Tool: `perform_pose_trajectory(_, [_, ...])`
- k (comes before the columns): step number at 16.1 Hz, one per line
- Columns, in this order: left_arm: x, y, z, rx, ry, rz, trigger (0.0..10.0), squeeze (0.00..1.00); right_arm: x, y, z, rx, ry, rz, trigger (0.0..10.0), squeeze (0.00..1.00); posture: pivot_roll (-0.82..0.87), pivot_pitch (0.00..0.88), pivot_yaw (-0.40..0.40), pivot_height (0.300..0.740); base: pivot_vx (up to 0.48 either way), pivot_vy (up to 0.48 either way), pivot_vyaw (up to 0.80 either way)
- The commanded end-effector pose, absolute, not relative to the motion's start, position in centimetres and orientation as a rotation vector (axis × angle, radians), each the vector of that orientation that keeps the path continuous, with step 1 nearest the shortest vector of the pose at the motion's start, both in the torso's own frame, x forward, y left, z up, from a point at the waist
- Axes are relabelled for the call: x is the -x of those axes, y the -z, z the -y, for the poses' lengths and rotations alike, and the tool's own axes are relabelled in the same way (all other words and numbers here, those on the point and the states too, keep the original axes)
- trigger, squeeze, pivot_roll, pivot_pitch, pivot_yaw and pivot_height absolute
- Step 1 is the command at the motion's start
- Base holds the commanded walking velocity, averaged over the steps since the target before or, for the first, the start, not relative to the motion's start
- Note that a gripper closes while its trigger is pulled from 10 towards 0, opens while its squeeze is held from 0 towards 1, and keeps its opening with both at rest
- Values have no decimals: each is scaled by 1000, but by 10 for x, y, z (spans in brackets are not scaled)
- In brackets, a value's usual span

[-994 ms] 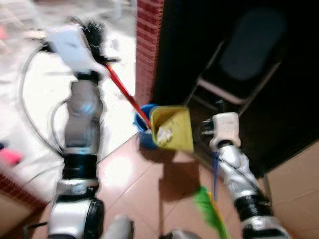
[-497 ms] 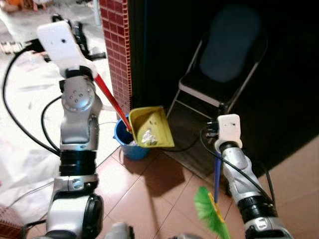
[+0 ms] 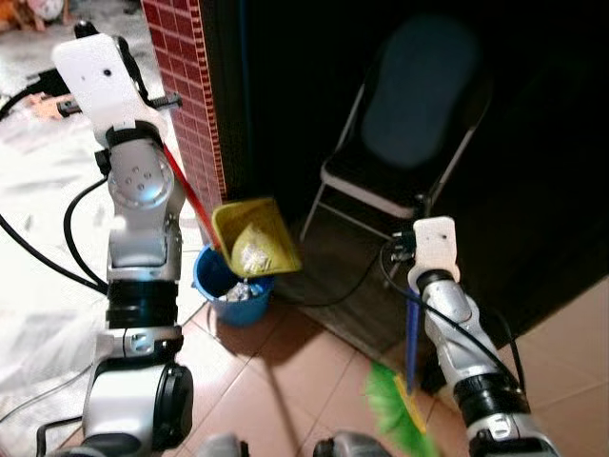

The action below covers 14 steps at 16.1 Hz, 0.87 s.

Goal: Sweep floor

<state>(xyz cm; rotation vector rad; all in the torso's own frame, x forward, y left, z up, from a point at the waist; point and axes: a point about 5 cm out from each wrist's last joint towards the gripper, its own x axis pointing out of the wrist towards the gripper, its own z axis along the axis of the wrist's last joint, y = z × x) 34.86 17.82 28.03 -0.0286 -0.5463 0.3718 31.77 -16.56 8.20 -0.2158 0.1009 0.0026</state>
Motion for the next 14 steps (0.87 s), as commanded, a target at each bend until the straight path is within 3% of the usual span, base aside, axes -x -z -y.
perform_pose_trajectory(1, [-341,-303,-182,-26,-423,670,10000,0,-321,-89,161,216,-21,-74,10000,0,-32,59,-43,740,0,0,0])
perform_pose_trajectory(8, [-341,-306,-193,-94,-502,693,10000,0,-321,-88,161,212,-25,-79,10000,0,-37,61,-46,740,0,0,0])
perform_pose_trajectory(14, [-332,-309,-147,-256,-304,851,10000,0,-322,-89,160,210,-28,-75,10000,0,-40,65,-49,740,0,0,0])
